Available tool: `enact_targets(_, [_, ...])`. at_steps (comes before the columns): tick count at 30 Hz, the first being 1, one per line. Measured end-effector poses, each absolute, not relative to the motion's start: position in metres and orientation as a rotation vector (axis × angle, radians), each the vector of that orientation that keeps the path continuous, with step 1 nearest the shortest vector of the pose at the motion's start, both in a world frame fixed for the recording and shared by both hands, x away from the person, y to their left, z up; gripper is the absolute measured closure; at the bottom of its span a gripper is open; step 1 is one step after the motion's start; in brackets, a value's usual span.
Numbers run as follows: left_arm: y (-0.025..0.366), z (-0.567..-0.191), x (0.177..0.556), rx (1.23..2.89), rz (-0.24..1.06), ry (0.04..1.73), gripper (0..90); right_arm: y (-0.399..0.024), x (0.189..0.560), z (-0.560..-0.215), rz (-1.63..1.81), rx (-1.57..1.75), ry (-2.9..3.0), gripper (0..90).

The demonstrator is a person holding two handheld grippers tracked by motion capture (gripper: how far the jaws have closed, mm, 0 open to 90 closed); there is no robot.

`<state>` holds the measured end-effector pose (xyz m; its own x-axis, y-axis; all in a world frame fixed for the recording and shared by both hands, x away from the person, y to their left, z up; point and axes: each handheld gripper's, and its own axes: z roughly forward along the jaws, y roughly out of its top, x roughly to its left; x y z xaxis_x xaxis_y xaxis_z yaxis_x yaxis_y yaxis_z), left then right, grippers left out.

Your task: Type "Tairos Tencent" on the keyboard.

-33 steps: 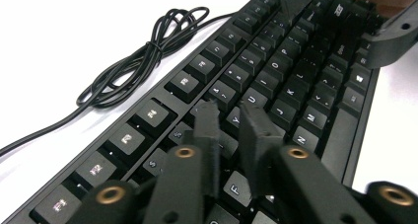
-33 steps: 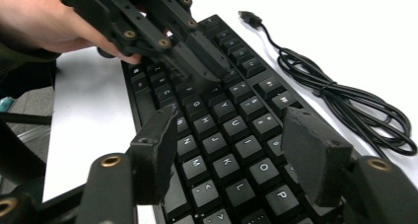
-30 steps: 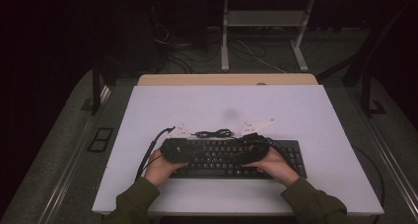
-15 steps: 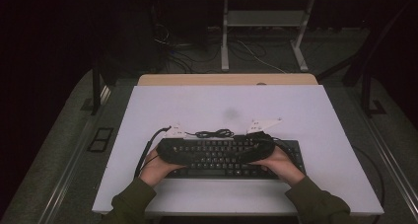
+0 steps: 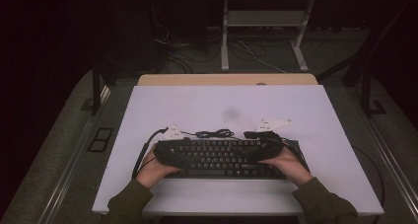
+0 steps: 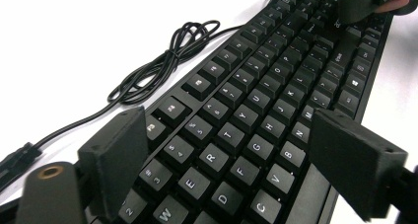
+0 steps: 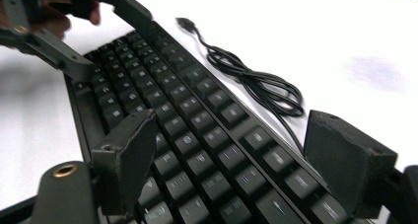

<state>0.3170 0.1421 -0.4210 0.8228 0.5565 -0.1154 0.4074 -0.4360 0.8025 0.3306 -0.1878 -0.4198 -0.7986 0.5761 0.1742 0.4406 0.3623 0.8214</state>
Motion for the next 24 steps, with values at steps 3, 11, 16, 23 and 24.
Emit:
enact_targets(3, [0.147, -0.42, 0.314, 2.065, 0.214, 0.716, 13.9, -0.196, 0.329, -0.42, 1.413, 0.939, 2.467, 19.4])
enact_targets(11, [0.159, -0.419, 0.305, 2.038, 0.225, 0.736, 13.7, -0.214, 0.324, -0.422, 1.43, 0.978, 2.428, 18.9])
enact_targets(16, [0.165, -0.42, 0.299, 2.016, 0.23, 0.732, 13.7, -0.22, 0.319, -0.423, 1.429, 0.974, 2.435, 18.6])
enact_targets(23, [0.169, -0.423, 0.293, 2.006, 0.232, 0.727, 12.9, -0.231, 0.308, -0.424, 1.44, 0.977, 2.424, 18.4])
enact_targets(24, [0.17, -0.423, 0.293, 2.006, 0.234, 0.727, 12.9, -0.233, 0.306, -0.424, 1.435, 0.974, 2.426, 18.4])
